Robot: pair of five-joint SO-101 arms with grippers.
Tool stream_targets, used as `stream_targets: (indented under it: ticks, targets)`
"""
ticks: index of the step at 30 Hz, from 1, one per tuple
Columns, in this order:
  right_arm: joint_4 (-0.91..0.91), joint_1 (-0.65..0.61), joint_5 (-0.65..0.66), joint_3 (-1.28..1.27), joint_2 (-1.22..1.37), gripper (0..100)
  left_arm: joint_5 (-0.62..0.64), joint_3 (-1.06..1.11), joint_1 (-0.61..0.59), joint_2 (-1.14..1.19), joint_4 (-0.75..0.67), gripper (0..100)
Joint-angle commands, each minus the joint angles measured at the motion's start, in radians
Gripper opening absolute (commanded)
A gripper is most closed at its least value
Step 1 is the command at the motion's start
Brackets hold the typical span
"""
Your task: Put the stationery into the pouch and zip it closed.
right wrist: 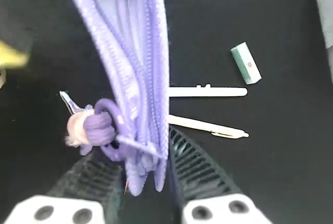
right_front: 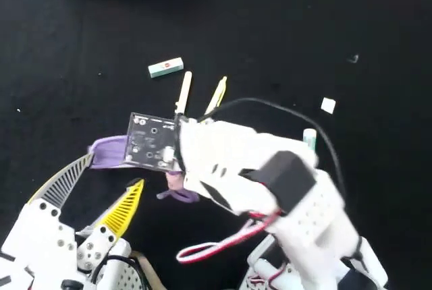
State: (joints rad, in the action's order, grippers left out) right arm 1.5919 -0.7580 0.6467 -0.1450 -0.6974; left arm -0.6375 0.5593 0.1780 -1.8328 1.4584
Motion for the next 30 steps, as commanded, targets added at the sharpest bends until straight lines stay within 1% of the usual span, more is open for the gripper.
stream_targets:
  ticks: [1, 3, 7, 11, 14, 17, 23, 27, 30]
  targets:
    - [0.109, 0.064, 0.012, 0.231, 0.024, 1.2, 0.005, -0.033, -0.042, 0.006, -0.003, 29]
    - [0.173, 0.138, 0.043, 0.332, 0.073, 1.1, 0.005, -0.027, -0.068, 0.006, -0.003, 29]
    - [0.175, 0.339, 0.075, 0.437, 0.159, 1.1, 0.005, 0.028, -0.082, 0.006, -0.006, 29]
    - [0.175, 0.411, 0.135, 0.444, 0.189, 1.1, 0.005, 0.122, -0.082, 0.006, -0.006, 29]
    - [0.175, 0.453, 0.137, 0.437, 0.199, 1.1, 0.005, 0.202, -0.082, 0.006, -0.012, 29]
    - [0.173, 0.526, 0.138, 0.420, 0.211, 1.1, 0.008, 0.292, -0.077, 0.008, -0.037, 29]
    - [0.170, 0.669, 0.112, 0.375, 0.246, 1.1, 0.012, 0.536, -0.082, 0.009, -0.229, 29]
    - [0.169, 0.724, 0.049, 0.357, 0.280, 1.1, 0.094, 0.714, -0.084, 0.014, -0.382, 29]
    - [0.167, 0.740, 0.015, 0.338, 0.308, 1.1, 0.144, 0.816, -0.081, 0.017, -0.485, 29]
